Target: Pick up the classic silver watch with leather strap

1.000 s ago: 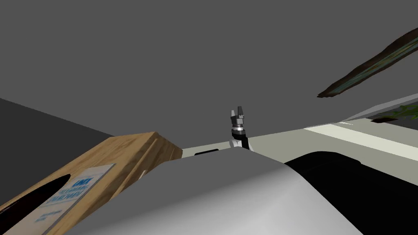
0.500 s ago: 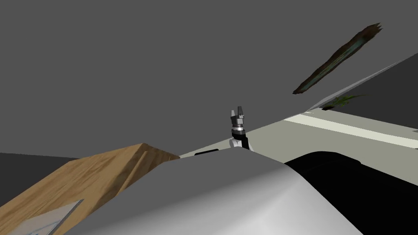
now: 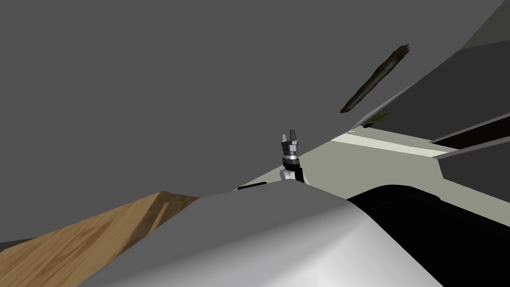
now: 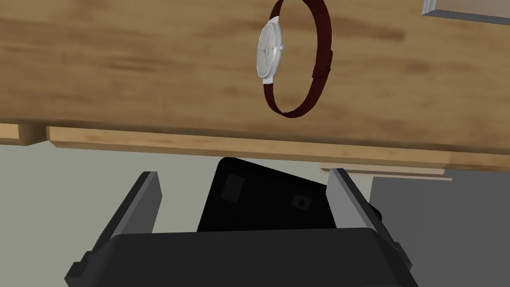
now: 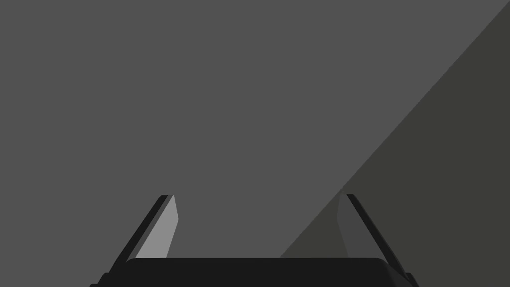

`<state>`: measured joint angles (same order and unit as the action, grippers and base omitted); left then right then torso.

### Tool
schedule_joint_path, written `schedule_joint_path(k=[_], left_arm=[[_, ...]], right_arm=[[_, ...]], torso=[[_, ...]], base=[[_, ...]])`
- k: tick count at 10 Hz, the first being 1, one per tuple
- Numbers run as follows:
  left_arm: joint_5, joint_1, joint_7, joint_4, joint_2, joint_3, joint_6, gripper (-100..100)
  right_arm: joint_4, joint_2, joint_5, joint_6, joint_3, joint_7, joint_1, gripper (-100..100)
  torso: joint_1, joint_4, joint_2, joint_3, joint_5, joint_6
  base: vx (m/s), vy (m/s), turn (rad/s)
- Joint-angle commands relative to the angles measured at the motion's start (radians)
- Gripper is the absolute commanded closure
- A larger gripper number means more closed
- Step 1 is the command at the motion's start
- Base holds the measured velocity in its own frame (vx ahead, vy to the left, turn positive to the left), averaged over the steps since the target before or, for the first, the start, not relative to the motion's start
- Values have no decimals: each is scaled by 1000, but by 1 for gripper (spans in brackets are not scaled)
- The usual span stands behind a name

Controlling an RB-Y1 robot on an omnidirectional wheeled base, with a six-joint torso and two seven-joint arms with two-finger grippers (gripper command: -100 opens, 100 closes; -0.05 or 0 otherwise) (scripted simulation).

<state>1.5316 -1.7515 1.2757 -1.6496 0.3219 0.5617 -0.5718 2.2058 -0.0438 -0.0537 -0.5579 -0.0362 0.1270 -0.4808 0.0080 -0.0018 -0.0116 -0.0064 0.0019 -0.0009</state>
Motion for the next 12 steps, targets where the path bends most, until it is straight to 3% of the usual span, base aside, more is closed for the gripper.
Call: schedule_joint_path(k=[1, 4, 5, 6, 7, 8, 9, 10, 12], left_arm=[[30, -15, 37, 32, -3, 9, -39, -100], [76, -39, 64, 71, -6, 16, -84, -100], [74, -35, 53, 57, -9, 10, -69, -100], [76, -36, 55, 58, -9, 10, -72, 0], [86, -4, 53, 83, -8, -9, -50, -100], [91, 14, 53, 97, -8, -21, -37, -100], [88, 7, 56, 93, -6, -13, -47, -100], [89, 10, 54, 95, -6, -15, -43, 100], [90, 9, 55, 95, -6, -15, -44, 100]], right_arm=[[0, 0, 0, 0, 0, 0, 0, 0], [0, 0, 0, 0, 0, 0, 0, 0], [0, 0, 0, 0, 0, 0, 0, 0], [0, 0, 0, 0, 0, 0, 0, 0], [0, 0, 0, 0, 0, 0, 0, 0], [0, 0, 0, 0, 0, 0, 0, 0], [0, 0, 0, 0, 0, 0, 0, 0], [0, 0, 0, 0, 0, 0, 0, 0], [0, 0, 0, 0, 0, 0, 0, 0]], torso=[[0, 0, 0, 0, 0, 0], [4, 0, 2, 1, 1, 0], [2, 1, 3, 2, 1, -1], [-2, 1, 3, 2, 0, -1], [-4, 1, 3, 2, -1, -1], [-5, 1, 5, 3, -1, -1], [-5, 2, 7, 4, -1, -1], [-6, 2, 6, 3, -1, -1], [-6, 1, 4, 2, -2, -2]], base=[[52, 115, -329], [14, 127, -167], [-6, 46, -36], [0, 10, 2], [-35, 10, -19], [-63, 7, -22], [-28, 2, -5], [0, 0, 0], [0, 0, 0]])
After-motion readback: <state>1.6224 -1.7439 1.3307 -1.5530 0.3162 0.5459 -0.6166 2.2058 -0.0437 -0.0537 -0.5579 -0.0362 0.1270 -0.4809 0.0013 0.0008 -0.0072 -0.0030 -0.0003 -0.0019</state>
